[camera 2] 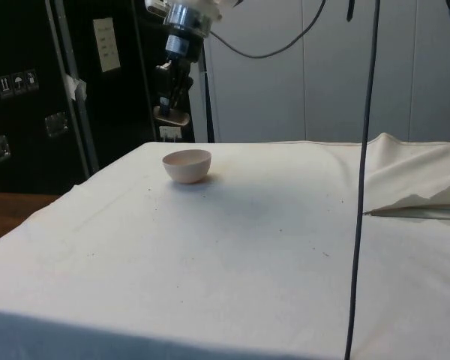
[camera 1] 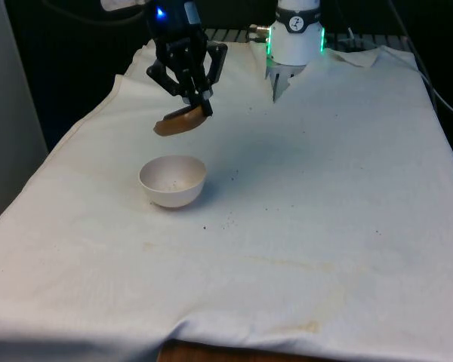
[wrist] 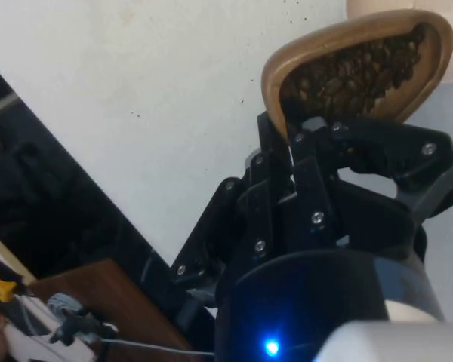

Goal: Pour the coffee beans from the cup into the bowl.

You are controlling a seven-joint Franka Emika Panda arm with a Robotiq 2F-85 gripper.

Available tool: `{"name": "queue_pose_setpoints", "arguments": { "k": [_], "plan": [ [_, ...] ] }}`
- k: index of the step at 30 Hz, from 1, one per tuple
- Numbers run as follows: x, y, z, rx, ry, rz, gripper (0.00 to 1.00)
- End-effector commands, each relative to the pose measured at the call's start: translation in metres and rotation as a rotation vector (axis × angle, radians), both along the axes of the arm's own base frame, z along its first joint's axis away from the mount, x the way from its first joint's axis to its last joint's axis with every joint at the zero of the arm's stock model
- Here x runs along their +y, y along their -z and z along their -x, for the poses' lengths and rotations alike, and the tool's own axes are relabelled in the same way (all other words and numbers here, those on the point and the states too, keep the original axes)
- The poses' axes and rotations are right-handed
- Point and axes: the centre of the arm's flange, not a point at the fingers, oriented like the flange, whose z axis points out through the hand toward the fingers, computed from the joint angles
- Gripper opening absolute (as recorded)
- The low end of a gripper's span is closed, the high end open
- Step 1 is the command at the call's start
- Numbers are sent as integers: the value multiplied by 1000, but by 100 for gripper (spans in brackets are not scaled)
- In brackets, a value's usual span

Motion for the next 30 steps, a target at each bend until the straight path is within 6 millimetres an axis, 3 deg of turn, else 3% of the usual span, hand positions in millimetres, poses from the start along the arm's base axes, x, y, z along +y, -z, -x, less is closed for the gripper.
{"name": "queue_pose_setpoints", "arguments": {
  "k": [1, 20, 30],
  "plan": [
    [-4, 1, 0, -1, -1, -21, 0],
    [-46, 3, 5, -7, 6, -134, 0],
    [-49, 8, 3, -8, 3, -181, 0]
  ]
}}
